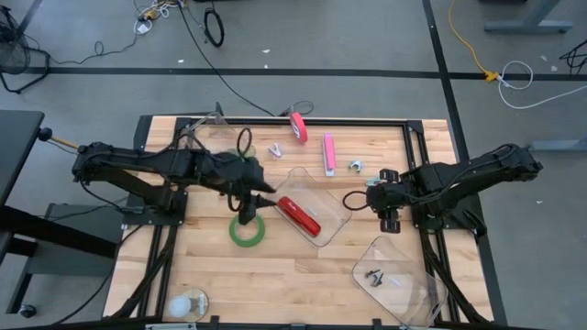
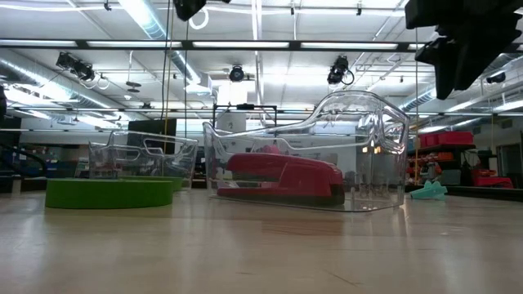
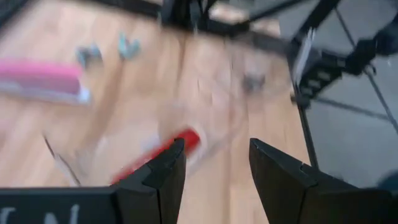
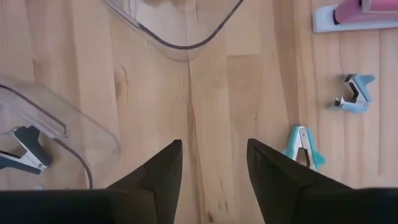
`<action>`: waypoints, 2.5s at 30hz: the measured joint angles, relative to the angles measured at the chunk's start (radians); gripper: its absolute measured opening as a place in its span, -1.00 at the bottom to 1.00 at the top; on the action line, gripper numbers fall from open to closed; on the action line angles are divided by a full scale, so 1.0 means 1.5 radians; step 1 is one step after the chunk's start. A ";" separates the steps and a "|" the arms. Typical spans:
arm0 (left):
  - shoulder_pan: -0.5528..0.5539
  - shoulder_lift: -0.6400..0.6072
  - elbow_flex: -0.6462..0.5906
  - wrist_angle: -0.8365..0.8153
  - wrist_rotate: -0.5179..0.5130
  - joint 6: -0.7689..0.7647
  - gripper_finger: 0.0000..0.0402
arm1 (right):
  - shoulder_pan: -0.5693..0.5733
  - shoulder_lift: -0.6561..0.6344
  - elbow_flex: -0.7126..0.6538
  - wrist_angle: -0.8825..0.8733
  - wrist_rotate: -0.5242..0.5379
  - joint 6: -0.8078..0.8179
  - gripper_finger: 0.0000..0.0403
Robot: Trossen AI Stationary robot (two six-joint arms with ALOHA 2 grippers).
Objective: Pick and place Stapler, Stapler remover, tape
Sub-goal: Put the green tape into the top transparent bin
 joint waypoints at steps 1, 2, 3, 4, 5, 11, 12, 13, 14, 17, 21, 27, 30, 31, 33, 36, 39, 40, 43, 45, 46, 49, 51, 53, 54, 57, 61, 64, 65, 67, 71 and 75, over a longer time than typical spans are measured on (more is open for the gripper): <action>-0.007 0.001 0.000 -0.019 0.005 -0.010 -0.11 | 0.000 0.000 0.000 0.001 0.000 0.000 -0.10; -0.013 0.003 0.000 -0.038 0.011 -0.023 -0.11 | 0.000 0.000 0.000 0.002 0.000 0.000 -0.10; -0.020 0.007 0.000 -0.057 0.013 -0.028 -0.11 | 0.000 0.000 0.000 0.004 0.000 0.000 -0.10; -0.028 0.011 0.000 -0.083 0.013 -0.040 -0.11 | 0.000 0.000 0.000 0.008 0.001 0.000 -0.10; -0.035 0.017 0.000 -0.104 0.014 -0.046 -0.11 | 0.000 0.000 0.000 0.011 0.001 0.000 -0.10; -0.076 0.052 0.000 -0.196 0.010 -0.093 -0.11 | 0.000 0.000 0.000 0.037 0.001 0.000 -0.10; -0.083 0.060 0.000 -0.205 0.011 -0.093 -0.11 | 0.000 0.000 0.000 0.040 0.001 0.000 -0.10; -0.090 0.067 0.000 -0.212 0.010 -0.097 -0.11 | 0.000 0.000 0.000 0.042 0.001 0.000 -0.10; -0.097 0.073 0.000 -0.218 0.008 -0.105 -0.11 | 0.000 0.000 0.000 0.043 0.001 0.000 -0.10; -0.117 0.092 0.000 -0.223 -0.005 -0.130 -0.11 | 0.000 0.000 0.000 0.044 0.000 0.001 -0.10; -0.145 0.121 0.000 -0.225 -0.025 -0.132 -0.11 | 0.000 0.000 0.000 0.044 0.000 0.001 -0.10; -0.175 0.175 0.000 -0.240 -0.038 -0.145 -0.11 | 0.000 0.000 0.000 0.045 0.000 -0.012 -0.10; -0.182 0.202 0.000 -0.240 -0.038 -0.155 -0.11 | 0.000 0.000 0.000 0.047 0.000 -0.012 -0.10; -0.184 0.211 0.000 -0.240 -0.038 -0.159 -0.11 | 0.000 0.000 0.000 0.047 0.000 -0.012 -0.10; -0.184 0.227 0.000 -0.241 -0.038 -0.159 -0.11 | 0.000 0.000 0.000 0.046 0.000 -0.013 -0.10; -0.185 0.247 0.000 -0.243 -0.036 -0.159 -0.11 | 0.000 0.000 0.000 0.047 0.000 -0.023 -0.10; -0.183 0.251 -0.021 -0.222 -0.043 -0.168 -0.11 | 0.000 0.000 0.000 0.047 0.000 -0.030 -0.10; -0.183 0.251 -0.032 -0.216 -0.050 -0.177 -0.11 | 0.000 0.000 0.000 0.047 0.000 -0.030 -0.10; -0.184 0.251 -0.065 -0.193 -0.069 -0.195 -0.11 | 0.000 0.000 0.000 0.049 0.000 -0.030 -0.10; -0.186 0.251 -0.085 -0.167 -0.072 -0.197 -0.11 | 0.000 0.000 0.000 0.051 0.000 -0.030 -0.10; -0.188 0.251 -0.093 -0.156 -0.075 -0.197 -0.11 | 0.000 0.000 0.000 0.053 0.000 -0.030 -0.10; -0.192 0.251 -0.120 -0.112 -0.087 -0.198 -0.11 | 0.000 0.000 0.000 0.054 0.000 -0.030 -0.10; -0.194 0.251 -0.131 -0.103 -0.090 -0.198 -0.11 | 0.000 0.000 0.000 0.058 0.000 -0.030 -0.10; -0.194 0.251 -0.132 -0.103 -0.090 -0.200 -0.11 | 0.000 0.000 0.000 0.062 0.000 -0.030 -0.10; -0.194 0.251 -0.132 -0.098 -0.090 -0.200 -0.11 | 0.000 0.000 0.000 0.065 0.000 -0.030 -0.10; -0.194 0.251 -0.132 -0.094 -0.090 -0.202 -0.11 | 0.000 0.000 0.000 0.075 0.000 -0.030 -0.10; -0.194 0.255 -0.132 -0.090 -0.090 -0.223 -0.11 | 0.000 0.000 0.000 0.085 0.000 -0.030 -0.10; -0.194 0.257 -0.132 -0.088 -0.087 -0.252 -0.05 | 0.000 0.000 0.000 0.091 0.000 -0.030 -0.10; -0.193 0.259 -0.132 -0.083 -0.085 -0.261 0.00 | 0.000 0.000 0.000 0.092 0.000 -0.030 -0.10; -0.193 0.261 -0.132 -0.086 -0.081 -0.273 0.11 | 0.000 0.000 0.000 0.097 0.000 -0.030 -0.10; -0.189 0.267 -0.132 -0.097 -0.073 -0.302 0.35 | 0.000 0.000 0.000 0.109 0.000 -0.031 -0.10; -0.186 0.284 -0.133 -0.098 -0.045 -0.305 0.50 | 0.000 0.000 0.000 0.112 0.001 -0.032 -0.10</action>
